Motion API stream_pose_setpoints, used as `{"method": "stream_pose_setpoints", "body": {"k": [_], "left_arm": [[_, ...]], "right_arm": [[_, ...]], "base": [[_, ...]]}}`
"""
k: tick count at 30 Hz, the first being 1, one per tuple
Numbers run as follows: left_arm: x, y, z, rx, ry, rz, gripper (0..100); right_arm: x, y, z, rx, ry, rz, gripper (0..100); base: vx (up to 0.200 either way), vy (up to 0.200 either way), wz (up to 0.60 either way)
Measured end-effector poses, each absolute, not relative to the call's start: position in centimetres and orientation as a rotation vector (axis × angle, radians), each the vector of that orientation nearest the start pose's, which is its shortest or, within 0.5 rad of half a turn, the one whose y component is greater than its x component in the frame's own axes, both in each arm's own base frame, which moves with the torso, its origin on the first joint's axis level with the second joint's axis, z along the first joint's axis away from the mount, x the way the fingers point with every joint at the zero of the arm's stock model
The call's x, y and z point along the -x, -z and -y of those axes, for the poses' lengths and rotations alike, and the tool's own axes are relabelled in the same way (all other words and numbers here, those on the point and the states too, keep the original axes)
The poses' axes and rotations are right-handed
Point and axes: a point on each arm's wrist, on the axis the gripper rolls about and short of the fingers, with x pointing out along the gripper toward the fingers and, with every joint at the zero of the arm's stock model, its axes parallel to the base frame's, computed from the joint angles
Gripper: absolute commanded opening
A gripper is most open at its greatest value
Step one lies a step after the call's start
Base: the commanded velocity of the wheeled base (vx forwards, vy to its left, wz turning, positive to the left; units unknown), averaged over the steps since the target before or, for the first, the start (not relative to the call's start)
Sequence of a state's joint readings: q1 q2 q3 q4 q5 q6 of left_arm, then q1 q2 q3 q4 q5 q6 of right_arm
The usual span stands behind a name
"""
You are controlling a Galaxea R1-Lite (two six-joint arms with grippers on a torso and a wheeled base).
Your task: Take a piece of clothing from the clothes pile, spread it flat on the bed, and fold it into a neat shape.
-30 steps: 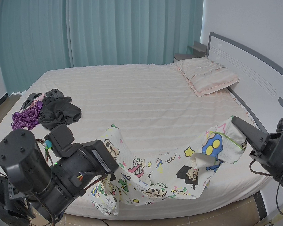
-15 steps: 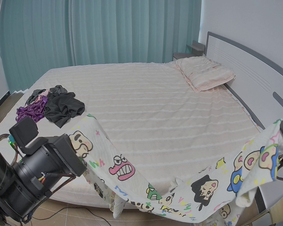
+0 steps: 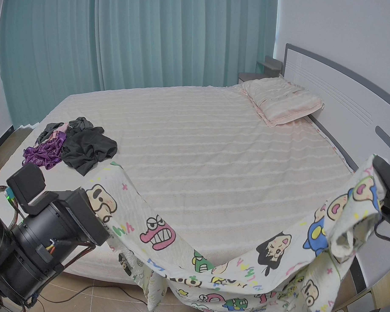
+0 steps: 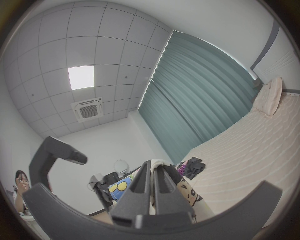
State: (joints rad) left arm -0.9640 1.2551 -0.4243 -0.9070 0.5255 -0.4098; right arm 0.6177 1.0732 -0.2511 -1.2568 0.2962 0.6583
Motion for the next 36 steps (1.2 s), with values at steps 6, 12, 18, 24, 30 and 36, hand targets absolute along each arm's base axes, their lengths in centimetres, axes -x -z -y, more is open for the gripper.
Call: {"method": "stream_pose_setpoints", "body": {"k": [6,12,18,24,30,36], "left_arm": [[-12.3,-21.1,14.0,0.461,0.386,-0.060,0],[-14.5,-21.4,13.9,0.475,0.300,-0.057,0],[-16.3,-20.9,14.4,0.464,0.263,-0.077,0],[-18.9,-20.9,14.6,0.458,0.209,-0.071,0],[-21.5,-20.9,14.8,0.451,0.153,-0.065,0],[-24.3,-20.3,15.2,0.438,0.105,-0.074,0]], "right_arm": [[-12.6,-23.4,-7.6,-0.656,-0.934,0.124,0],[-16.2,-24.2,-7.8,-0.651,-0.863,0.128,0],[-18.4,-23.9,-7.8,-0.648,-0.816,0.109,0],[-21.0,-23.7,-7.5,-0.644,-0.760,0.102,0],[-23.7,-24.4,-7.1,-0.636,-0.728,0.127,0],[-26.4,-24.5,-7.0,-0.628,-0.714,0.128,0]], "base": [[0.000,0.000,0.00],[0.033,0.000,0.00],[0.200,0.000,0.00],[0.200,0.000,0.00],[0.200,0.000,0.00],[0.200,0.000,0.00]]}}
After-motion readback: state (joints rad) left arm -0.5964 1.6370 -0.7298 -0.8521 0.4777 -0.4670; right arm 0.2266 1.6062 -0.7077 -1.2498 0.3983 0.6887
